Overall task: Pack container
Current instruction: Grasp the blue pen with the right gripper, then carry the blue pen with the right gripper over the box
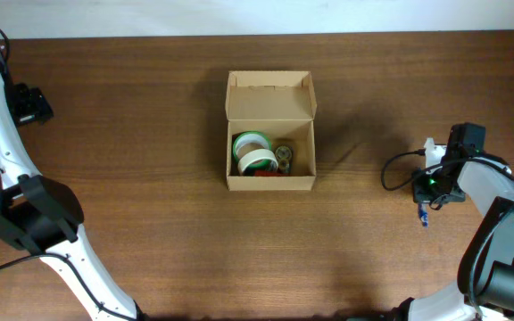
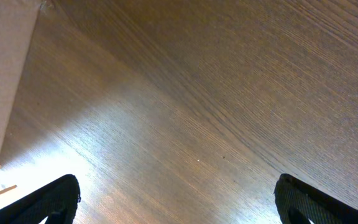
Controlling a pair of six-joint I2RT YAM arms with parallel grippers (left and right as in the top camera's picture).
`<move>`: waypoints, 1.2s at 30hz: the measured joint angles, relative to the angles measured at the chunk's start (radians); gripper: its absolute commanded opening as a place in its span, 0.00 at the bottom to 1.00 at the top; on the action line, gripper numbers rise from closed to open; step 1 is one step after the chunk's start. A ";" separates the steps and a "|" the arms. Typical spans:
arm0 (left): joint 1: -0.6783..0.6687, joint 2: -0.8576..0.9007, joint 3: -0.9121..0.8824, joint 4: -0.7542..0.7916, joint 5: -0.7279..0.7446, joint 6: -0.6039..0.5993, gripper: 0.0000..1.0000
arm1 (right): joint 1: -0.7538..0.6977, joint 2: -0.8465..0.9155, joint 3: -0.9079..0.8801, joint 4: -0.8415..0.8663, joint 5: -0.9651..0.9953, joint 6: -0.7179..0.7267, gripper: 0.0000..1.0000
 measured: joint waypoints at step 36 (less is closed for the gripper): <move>0.000 0.000 0.000 0.000 0.000 0.000 1.00 | 0.636 -0.307 0.548 -0.364 -0.208 0.051 0.03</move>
